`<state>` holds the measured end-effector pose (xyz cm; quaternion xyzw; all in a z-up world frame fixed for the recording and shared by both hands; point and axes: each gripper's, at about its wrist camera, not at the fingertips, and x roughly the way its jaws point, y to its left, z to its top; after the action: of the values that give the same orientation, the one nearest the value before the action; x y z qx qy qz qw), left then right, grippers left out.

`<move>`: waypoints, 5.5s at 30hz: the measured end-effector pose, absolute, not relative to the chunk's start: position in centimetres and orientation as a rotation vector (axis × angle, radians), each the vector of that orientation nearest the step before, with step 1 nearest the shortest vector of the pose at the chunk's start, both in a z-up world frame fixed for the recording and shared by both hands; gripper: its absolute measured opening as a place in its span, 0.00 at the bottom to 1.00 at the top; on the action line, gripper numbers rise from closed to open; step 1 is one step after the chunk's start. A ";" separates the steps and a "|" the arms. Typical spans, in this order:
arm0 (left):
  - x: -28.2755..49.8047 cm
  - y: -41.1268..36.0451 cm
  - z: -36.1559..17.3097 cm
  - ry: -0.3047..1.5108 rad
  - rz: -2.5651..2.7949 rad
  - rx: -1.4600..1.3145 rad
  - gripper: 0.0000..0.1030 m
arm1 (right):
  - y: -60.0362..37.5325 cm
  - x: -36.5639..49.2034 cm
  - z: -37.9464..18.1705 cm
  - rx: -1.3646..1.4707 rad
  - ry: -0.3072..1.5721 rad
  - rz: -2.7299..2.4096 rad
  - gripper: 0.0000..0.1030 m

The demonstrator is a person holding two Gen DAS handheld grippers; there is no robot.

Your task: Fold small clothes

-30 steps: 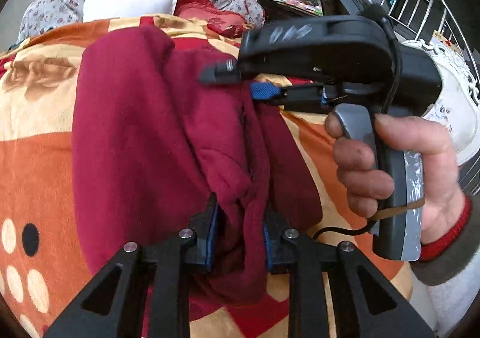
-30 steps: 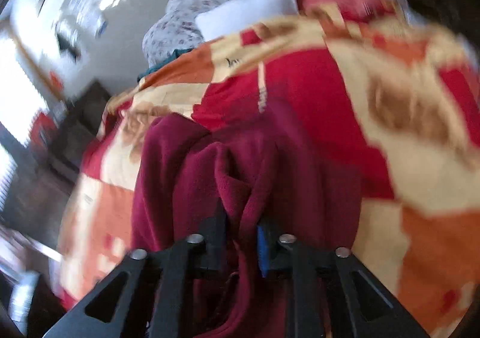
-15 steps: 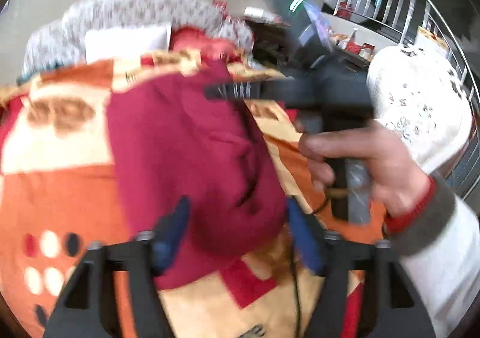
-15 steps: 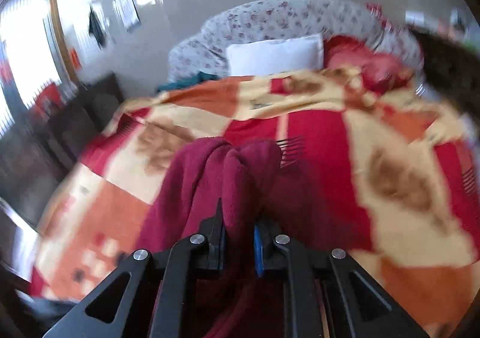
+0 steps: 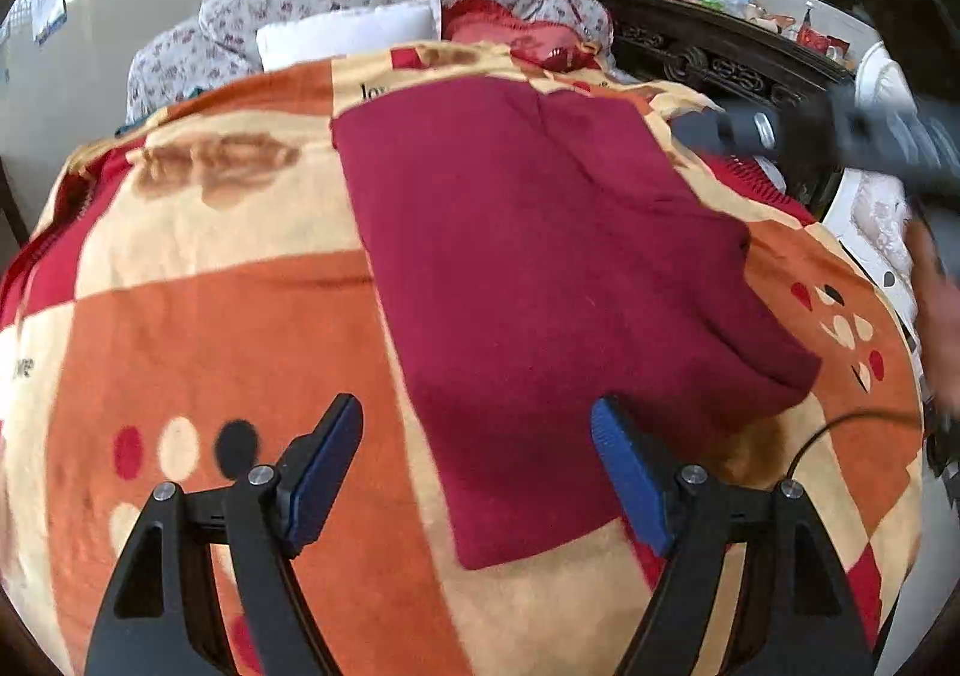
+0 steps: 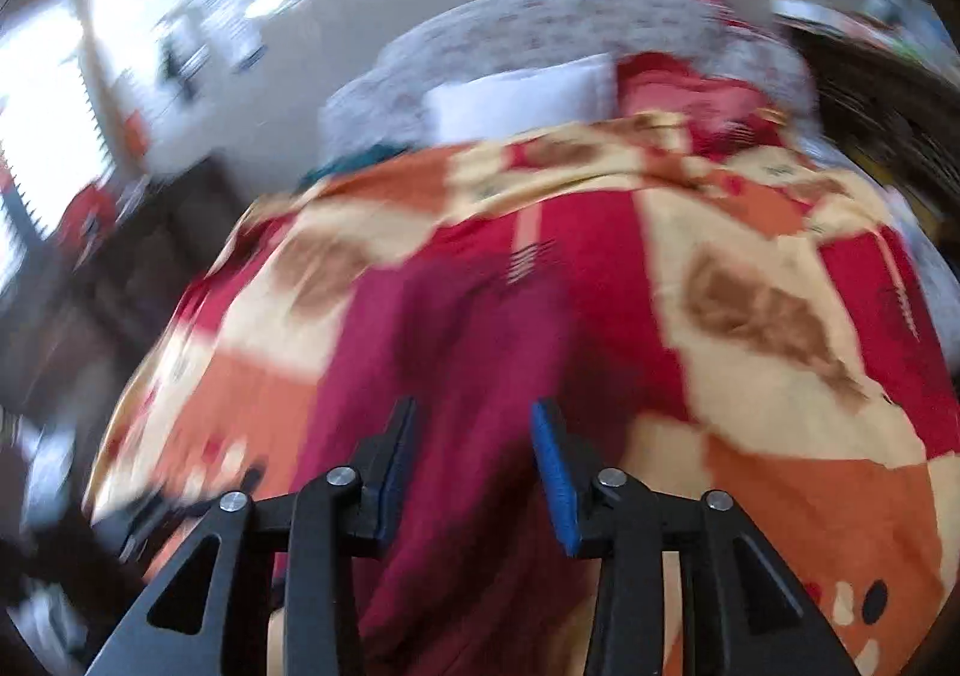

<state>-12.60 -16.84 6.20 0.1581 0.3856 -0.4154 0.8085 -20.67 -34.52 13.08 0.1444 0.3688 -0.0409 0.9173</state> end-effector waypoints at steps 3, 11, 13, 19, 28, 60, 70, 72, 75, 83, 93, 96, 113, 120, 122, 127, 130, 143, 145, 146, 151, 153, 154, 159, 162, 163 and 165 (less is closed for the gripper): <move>-13.2 -16.9 5.6 0.831 -0.889 0.355 0.76 | -32.4 -20.5 10.0 0.167 0.880 -0.163 0.23; -13.1 -16.7 5.0 0.863 -0.885 0.347 0.76 | -36.6 -24.1 8.2 0.375 0.829 -0.196 0.28; -13.2 -16.6 5.4 0.846 -0.881 0.349 0.76 | -36.5 -24.6 9.4 0.396 0.794 -0.185 0.32; -13.6 -17.1 4.9 0.841 -0.871 0.378 0.76 | -34.9 -22.2 8.2 0.362 0.852 -0.177 0.36; -13.4 -17.5 4.3 0.859 -0.859 0.357 0.80 | -35.3 -22.0 6.7 0.298 0.862 -0.278 0.19; -4.0 -17.7 2.3 1.085 -0.999 -0.083 0.94 | -40.7 -20.9 4.2 0.762 0.738 -0.077 0.96; -7.2 -17.4 6.7 1.019 -1.131 0.055 0.52 | -37.5 -21.3 6.6 0.718 0.785 0.002 0.49; -8.3 -15.3 8.4 0.999 -1.138 0.068 0.52 | -35.9 -21.9 7.8 0.728 0.775 0.052 0.49; -9.0 -11.6 9.7 1.053 -1.097 0.078 0.53 | -32.7 -22.7 8.5 0.764 0.784 0.133 0.49; -11.4 -4.9 5.1 1.139 -0.868 0.145 0.66 | -25.1 -23.2 5.5 0.582 0.969 0.069 0.62; -14.4 -6.3 6.2 1.003 -0.761 0.275 0.72 | -22.0 -20.9 10.5 0.321 0.844 0.031 0.31; -14.4 -5.8 5.7 0.981 -0.760 0.266 0.75 | -22.1 -18.2 7.4 0.120 0.948 -0.117 0.10; -15.4 -5.6 5.7 0.911 -0.683 0.268 0.80 | -19.5 -28.3 6.5 0.173 0.922 -0.076 0.17; -16.1 -5.9 6.1 0.865 -0.651 0.321 0.80 | -18.7 -30.2 11.1 0.213 0.824 -0.002 0.21; -16.1 -5.9 6.2 0.874 -0.648 0.308 0.80 | -17.3 -30.0 11.4 0.202 0.824 0.045 0.24; -16.0 -5.4 6.1 0.884 -0.648 0.281 0.84 | -16.3 -29.3 7.2 0.039 0.959 -0.081 0.23; -16.0 -5.5 5.7 0.873 -0.638 0.279 0.88 | -18.7 -30.2 6.0 0.197 0.945 -0.079 0.31; -18.5 -5.2 7.4 0.777 -0.568 0.315 0.88 | -17.6 -33.0 11.4 0.284 0.787 -0.194 0.68; -18.9 -4.9 8.0 0.763 -0.572 0.296 0.88 | -17.5 -33.0 11.4 0.292 0.793 -0.242 0.73; -19.1 -4.8 8.2 0.757 -0.573 0.286 0.88 | -17.6 -33.0 11.3 0.292 0.802 -0.265 0.74; -19.4 -4.0 9.0 0.752 -0.565 0.242 0.88 | -18.2 -33.2 10.9 0.329 0.811 -0.318 0.76; -19.4 -3.6 9.1 0.757 -0.559 0.232 0.88 | -18.4 -33.3 10.9 0.332 0.796 -0.345 0.79; -19.5 -3.5 9.2 0.758 -0.557 0.228 0.88 | -18.4 -33.3 10.9 0.333 0.795 -0.353 0.80; -19.6 -2.6 9.5 0.750 -0.541 0.212 0.88 | -18.1 -32.7 10.7 0.323 0.788 -0.377 0.83; -19.6 -2.1 9.8 0.740 -0.534 0.207 0.88 | -18.0 -32.0 10.5 0.321 0.791 -0.370 0.84; -19.5 -2.1 9.9 0.739 -0.533 0.207 0.88 | -17.9 -31.9 10.4 0.319 0.790 -0.372 0.84; -19.5 -1.9 9.9 0.738 -0.528 0.207 0.88 | -17.7 -31.6 10.3 0.311 0.789 -0.377 0.86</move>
<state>-19.52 -1.91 9.88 0.0997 0.3557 -0.2543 0.8938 -31.60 -17.71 10.34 0.1498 0.3806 -0.1817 0.8943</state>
